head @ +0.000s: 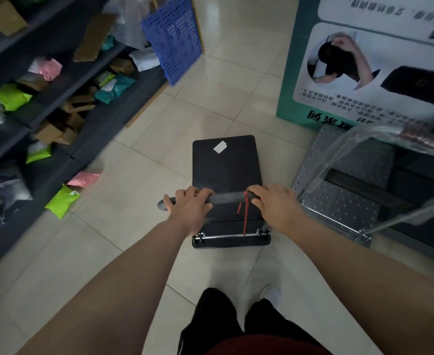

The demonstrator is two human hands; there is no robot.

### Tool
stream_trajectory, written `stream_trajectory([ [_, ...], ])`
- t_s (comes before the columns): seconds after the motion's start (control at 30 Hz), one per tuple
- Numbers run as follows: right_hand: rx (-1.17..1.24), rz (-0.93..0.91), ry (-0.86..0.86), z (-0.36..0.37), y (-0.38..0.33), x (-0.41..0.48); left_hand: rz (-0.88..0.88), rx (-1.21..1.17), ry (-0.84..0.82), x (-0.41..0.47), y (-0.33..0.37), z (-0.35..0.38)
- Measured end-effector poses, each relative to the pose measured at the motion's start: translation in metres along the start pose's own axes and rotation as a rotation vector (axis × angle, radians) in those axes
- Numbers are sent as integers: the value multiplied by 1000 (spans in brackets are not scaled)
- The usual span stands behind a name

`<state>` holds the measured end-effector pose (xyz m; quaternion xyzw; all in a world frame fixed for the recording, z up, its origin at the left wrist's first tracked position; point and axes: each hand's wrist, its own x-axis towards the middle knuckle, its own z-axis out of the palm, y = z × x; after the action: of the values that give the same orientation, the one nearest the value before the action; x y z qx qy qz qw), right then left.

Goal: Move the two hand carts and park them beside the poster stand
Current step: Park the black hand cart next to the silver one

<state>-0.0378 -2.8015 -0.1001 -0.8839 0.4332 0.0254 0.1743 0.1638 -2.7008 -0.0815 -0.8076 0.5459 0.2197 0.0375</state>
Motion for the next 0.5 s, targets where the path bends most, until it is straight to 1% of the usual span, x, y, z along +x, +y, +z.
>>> stream_trajectory([
  [0.2,29,91,30,-4,-4,30,82,27,-12,46,-13,-19],
  [0.5,110,325,46,-11,-29,84,213,69,-22,118,-39,-48],
])
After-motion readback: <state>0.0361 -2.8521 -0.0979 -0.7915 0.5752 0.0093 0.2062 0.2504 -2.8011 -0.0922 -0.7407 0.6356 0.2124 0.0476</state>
